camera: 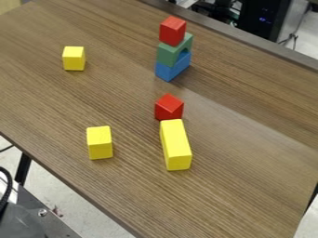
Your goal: Put the red cube on the table
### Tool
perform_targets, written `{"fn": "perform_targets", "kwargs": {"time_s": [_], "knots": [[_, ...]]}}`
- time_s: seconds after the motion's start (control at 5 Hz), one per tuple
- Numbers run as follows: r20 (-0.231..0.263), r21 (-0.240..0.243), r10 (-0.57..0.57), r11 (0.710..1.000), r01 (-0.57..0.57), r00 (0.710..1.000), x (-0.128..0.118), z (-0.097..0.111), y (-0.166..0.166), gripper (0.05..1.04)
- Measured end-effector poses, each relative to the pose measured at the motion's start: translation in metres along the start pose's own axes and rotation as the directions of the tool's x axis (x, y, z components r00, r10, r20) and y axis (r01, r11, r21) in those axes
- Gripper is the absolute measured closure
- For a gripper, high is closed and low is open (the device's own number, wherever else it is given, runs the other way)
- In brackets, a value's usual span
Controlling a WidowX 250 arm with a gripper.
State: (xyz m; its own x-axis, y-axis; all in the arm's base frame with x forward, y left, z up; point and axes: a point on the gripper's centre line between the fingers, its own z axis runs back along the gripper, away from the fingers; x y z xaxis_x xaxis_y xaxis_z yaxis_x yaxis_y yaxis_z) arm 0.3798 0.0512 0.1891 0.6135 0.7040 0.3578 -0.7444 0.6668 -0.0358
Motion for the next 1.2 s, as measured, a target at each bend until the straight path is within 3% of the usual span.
{"fn": "perform_targets", "kwargs": {"time_s": [0.2,0.4,0.8,1.0,1.2], "knots": [[-0.032,0.027,-0.014,1.000,0.015,0.999,-0.006,-0.012,0.000,0.083],[-0.100,0.071,-0.115,0.990,0.122,0.988,-0.010,-0.023,-0.001,0.083],[-0.185,0.074,-0.309,0.942,0.326,0.933,-0.008,-0.031,-0.006,0.083],[-0.244,0.084,-0.334,0.928,0.363,0.910,-0.026,-0.036,-0.002,0.083],[-0.267,0.063,-0.356,0.921,0.385,0.896,-0.031,-0.038,-0.001,0.083]]}}
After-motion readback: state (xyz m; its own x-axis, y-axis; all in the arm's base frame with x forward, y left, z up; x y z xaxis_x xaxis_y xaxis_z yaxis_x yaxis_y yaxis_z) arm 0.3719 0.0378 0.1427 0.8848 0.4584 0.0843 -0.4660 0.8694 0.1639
